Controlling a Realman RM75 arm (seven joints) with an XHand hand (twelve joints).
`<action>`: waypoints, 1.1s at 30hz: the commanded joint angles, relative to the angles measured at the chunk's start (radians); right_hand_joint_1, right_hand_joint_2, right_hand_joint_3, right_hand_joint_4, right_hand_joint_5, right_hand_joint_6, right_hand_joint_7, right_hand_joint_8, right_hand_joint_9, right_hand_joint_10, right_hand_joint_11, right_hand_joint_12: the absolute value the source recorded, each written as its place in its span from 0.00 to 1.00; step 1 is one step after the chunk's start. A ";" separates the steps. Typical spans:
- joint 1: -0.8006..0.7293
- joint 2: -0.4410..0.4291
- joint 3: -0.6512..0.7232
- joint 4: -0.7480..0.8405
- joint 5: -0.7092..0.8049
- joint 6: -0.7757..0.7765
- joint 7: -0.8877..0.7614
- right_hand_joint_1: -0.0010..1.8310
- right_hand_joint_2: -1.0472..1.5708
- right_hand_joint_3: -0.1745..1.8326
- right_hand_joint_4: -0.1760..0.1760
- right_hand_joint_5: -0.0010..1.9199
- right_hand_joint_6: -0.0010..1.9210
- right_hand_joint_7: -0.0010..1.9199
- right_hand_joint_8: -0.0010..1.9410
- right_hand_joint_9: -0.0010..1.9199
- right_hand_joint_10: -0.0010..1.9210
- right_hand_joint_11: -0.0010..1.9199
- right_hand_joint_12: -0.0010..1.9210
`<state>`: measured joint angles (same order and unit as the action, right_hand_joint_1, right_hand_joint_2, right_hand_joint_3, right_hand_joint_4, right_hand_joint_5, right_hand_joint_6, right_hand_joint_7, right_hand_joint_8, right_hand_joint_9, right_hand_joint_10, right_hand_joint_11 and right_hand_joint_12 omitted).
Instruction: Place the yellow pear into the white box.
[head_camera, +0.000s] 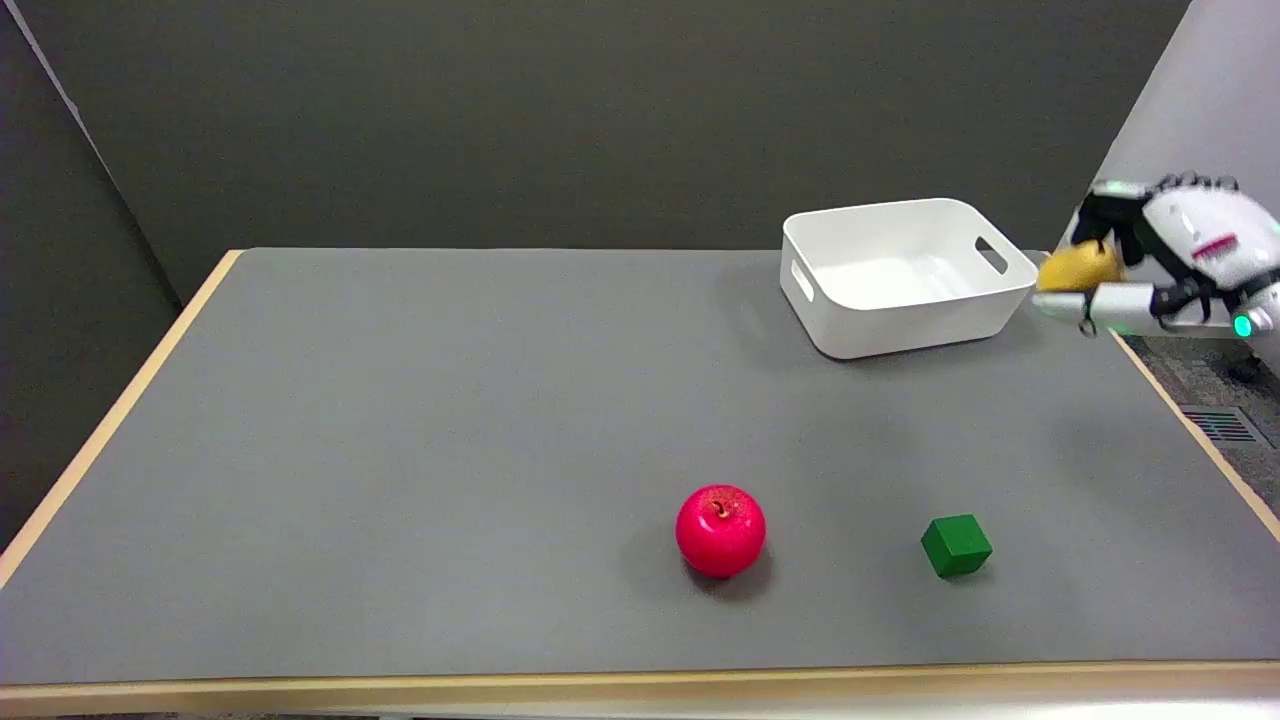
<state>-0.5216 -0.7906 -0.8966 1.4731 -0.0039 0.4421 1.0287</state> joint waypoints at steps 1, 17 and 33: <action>0.475 0.129 -0.310 -0.050 -0.084 -0.131 0.000 0.66 0.78 0.34 0.10 0.34 0.74 0.47 0.75 0.46 0.89 0.36 1.00; 0.950 0.048 -0.758 -0.458 -0.084 -0.119 0.003 0.65 0.77 0.36 0.23 0.34 0.76 0.46 0.75 0.46 0.91 0.36 1.00; 1.094 -0.065 -0.877 -0.756 -0.084 -0.058 0.008 0.65 0.79 0.33 0.22 0.34 0.75 0.45 0.75 0.46 0.90 0.34 1.00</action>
<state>0.3436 -0.7659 -1.5777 0.9990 -0.0797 0.3400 1.0329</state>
